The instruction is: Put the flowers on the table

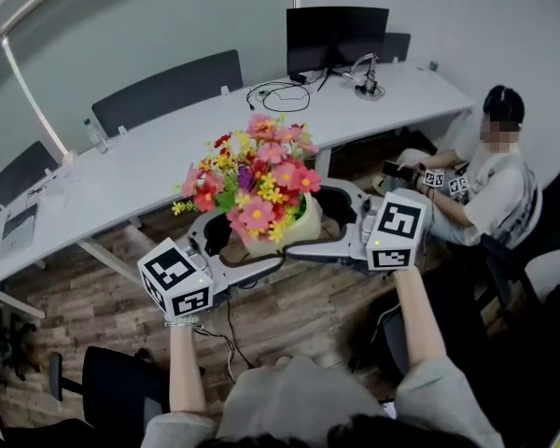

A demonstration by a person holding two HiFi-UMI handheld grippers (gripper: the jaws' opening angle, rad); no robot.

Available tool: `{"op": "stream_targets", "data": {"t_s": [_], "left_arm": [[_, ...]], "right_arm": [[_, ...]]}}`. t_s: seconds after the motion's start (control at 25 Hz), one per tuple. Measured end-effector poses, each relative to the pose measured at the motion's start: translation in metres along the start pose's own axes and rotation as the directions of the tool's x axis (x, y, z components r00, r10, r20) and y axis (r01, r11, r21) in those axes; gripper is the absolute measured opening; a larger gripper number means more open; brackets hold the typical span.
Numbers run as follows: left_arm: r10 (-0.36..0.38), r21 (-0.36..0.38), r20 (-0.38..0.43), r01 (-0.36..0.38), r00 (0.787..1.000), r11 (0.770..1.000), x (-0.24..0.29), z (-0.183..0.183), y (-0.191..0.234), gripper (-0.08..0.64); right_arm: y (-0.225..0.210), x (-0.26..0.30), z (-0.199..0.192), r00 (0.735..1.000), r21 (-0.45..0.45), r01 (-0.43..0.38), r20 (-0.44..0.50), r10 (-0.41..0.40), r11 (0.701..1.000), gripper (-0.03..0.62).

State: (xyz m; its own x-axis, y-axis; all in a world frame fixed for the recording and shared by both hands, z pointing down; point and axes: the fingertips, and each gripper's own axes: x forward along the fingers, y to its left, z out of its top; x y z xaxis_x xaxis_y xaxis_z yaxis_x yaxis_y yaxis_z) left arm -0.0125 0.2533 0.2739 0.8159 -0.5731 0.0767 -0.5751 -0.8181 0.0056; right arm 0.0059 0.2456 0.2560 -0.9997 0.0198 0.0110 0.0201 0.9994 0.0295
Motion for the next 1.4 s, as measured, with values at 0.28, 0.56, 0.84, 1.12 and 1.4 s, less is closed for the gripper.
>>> {"op": "stream_targets", "data": {"t_s": [0.28,0.56,0.84,1.12,1.4], "left_arm": [[0.013,-0.001,0.011,-0.013,1.000,1.000,0.020,0.003,0.001,0.451],[0.026,-0.015,0.036,-0.025,0.999,1.000,0.018,0.002,0.002,0.451],[0.026,-0.006,0.025,-0.025,0.999,1.000,0.025,-0.004,0.007,0.451],[0.011,-0.019,0.021,-0.010,1.000,1.000,0.046,0.010,0.067,0.451],[-0.009,0.012,0.039,0.008,0.999,1.000,0.053,0.004,0.104,0.451]], "right_arm": [[-0.014,-0.017,-0.002,1.000,0.017,-0.015,0.025,0.015,1.000,0.448],[-0.014,-0.017,-0.003,0.999,0.033,-0.024,0.044,0.022,0.999,0.448],[-0.022,-0.019,-0.011,0.999,0.032,-0.021,0.051,0.020,0.999,0.448],[-0.084,-0.004,0.000,1.000,0.038,-0.006,0.028,0.005,0.999,0.448],[-0.117,0.012,-0.007,0.999,0.016,0.011,0.030,-0.011,1.000,0.448]]}}
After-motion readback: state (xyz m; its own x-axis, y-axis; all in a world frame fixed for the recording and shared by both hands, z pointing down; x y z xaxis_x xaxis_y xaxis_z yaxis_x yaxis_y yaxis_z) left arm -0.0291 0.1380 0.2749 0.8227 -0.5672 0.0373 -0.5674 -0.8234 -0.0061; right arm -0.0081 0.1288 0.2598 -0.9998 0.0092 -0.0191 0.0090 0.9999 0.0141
